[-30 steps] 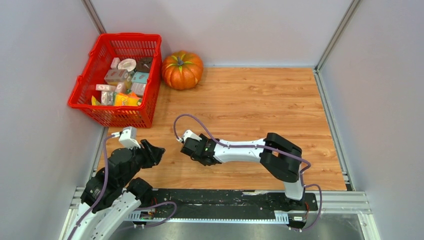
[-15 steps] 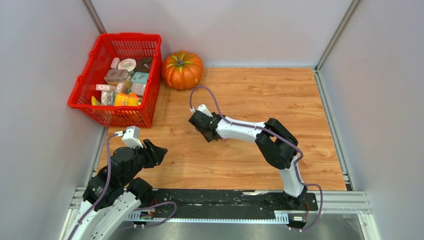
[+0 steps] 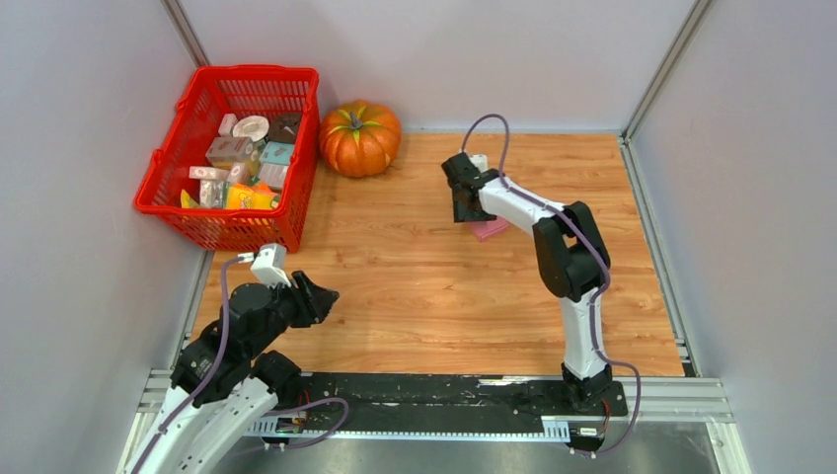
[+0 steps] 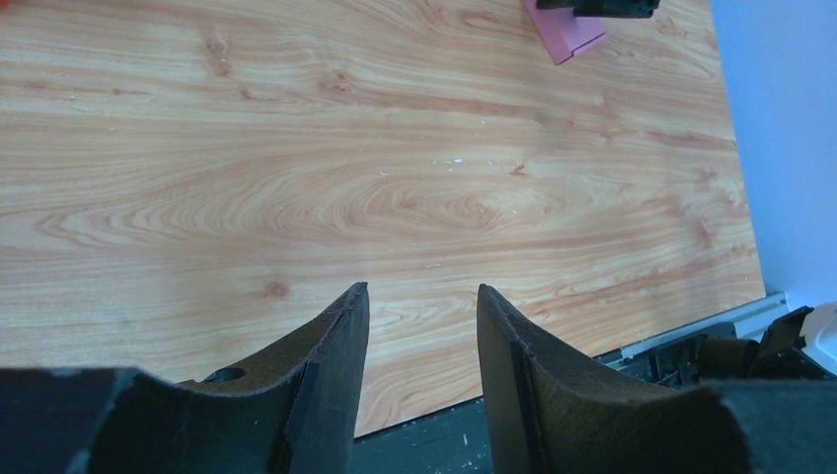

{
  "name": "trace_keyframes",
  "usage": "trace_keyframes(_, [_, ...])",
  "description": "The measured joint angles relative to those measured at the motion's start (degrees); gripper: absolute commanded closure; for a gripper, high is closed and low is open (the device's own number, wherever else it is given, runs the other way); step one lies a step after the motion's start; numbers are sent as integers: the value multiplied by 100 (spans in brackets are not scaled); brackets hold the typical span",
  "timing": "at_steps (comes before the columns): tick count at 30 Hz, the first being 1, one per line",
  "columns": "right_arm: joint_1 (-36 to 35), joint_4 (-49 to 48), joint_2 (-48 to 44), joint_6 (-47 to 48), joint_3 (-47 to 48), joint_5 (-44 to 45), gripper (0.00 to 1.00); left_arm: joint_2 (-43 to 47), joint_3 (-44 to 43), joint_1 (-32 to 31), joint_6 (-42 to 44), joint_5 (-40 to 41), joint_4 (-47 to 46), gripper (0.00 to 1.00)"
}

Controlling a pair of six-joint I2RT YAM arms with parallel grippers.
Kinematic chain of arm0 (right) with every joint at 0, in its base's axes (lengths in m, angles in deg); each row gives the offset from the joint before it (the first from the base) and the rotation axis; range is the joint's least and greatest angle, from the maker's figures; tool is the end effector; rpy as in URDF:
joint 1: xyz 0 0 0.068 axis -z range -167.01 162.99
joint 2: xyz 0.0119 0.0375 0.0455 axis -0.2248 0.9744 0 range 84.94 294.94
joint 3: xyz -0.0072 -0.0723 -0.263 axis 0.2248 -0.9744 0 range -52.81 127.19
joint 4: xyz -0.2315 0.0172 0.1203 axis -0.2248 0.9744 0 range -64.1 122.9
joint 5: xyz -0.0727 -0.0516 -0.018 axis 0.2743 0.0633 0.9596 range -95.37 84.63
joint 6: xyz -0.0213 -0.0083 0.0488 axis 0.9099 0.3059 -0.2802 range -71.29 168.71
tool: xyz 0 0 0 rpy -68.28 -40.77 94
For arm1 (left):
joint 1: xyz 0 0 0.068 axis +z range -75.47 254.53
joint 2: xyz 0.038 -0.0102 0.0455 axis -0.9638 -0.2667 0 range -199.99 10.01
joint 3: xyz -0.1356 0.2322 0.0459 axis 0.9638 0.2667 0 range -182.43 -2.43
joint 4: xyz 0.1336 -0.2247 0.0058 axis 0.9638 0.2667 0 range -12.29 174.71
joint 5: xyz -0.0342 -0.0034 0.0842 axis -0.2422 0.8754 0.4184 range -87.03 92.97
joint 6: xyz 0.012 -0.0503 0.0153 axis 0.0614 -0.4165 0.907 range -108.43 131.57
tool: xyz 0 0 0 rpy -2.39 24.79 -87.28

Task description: Fold the paper box

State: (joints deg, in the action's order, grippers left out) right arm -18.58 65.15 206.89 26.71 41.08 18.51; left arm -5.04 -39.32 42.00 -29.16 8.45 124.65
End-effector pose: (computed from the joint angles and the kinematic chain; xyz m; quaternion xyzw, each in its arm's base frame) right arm 0.3870 0.2208 0.1769 -0.0395 0.9593 -0.0943 0.2632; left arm 0.0603 -0.0343 0.2825 -0.0859 0.8389 -0.2874 0.4541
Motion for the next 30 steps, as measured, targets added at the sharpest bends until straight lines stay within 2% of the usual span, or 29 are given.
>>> trace_keyframes(10, [1360, -243, -785, -61, -1180, -28, 38, -136, 87, 2, 20, -278, -256, 48])
trace_keyframes(22, [1943, 352, -584, 789, -1298, 1373, 38, -505, 101, 2, 339, -1292, -638, 48])
trace_keyframes(30, [2761, 533, -612, 903, -1464, 1722, 38, -376, 101, -2, 638, -1718, -730, 48])
